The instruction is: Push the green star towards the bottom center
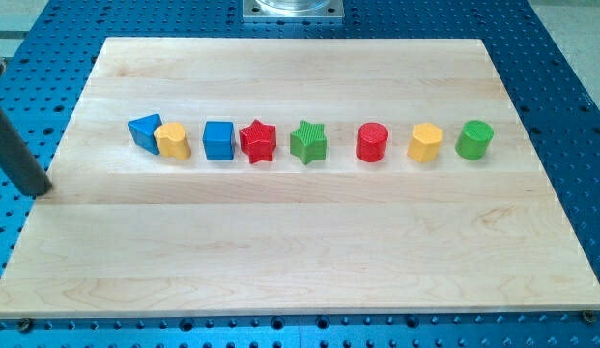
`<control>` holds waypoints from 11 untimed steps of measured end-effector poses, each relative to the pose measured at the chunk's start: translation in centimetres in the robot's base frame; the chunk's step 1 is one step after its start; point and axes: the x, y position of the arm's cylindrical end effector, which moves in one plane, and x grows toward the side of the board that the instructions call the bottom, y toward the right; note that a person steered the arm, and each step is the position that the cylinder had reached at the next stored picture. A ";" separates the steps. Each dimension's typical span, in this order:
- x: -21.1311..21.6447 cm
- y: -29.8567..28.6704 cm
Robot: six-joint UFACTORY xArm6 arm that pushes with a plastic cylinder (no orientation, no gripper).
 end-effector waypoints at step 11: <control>-8.0 34.6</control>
